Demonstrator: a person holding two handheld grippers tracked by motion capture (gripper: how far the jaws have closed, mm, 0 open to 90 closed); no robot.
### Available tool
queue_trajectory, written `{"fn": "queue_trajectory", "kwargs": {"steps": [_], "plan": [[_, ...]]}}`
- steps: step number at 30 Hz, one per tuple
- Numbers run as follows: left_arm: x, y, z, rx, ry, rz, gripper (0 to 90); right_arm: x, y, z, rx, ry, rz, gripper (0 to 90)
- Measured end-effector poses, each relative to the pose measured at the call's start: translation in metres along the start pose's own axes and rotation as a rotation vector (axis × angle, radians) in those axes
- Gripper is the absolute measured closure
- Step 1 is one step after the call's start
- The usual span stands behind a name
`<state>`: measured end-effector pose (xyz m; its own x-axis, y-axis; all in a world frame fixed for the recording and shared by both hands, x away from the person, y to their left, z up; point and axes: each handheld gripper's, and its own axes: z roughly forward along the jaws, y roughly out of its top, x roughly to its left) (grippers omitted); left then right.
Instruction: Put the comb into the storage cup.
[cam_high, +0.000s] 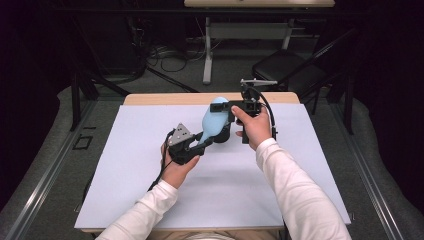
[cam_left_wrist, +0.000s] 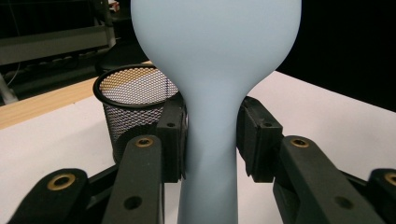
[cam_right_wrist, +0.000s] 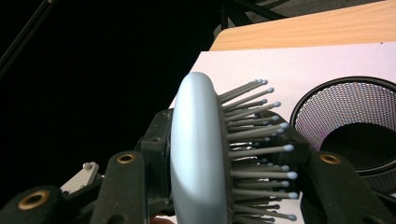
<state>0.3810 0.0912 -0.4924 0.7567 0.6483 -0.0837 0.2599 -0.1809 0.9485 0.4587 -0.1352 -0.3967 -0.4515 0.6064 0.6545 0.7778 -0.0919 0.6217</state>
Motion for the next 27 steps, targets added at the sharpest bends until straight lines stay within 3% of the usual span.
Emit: {"fn": "queue_trajectory", "kwargs": {"steps": [15, 27], "plan": [[0.0025, -0.0010, 0.0027, 0.015, -0.018, -0.038, 51.3, -0.0019, 0.0011, -0.0042, -0.015, -0.015, -0.005, 50.7], [0.0048, -0.0020, 0.0062, 0.036, 0.006, -0.059, 37.1, -0.0050, 0.0028, -0.0085, -0.028, -0.037, -0.013, 50.6]]}}
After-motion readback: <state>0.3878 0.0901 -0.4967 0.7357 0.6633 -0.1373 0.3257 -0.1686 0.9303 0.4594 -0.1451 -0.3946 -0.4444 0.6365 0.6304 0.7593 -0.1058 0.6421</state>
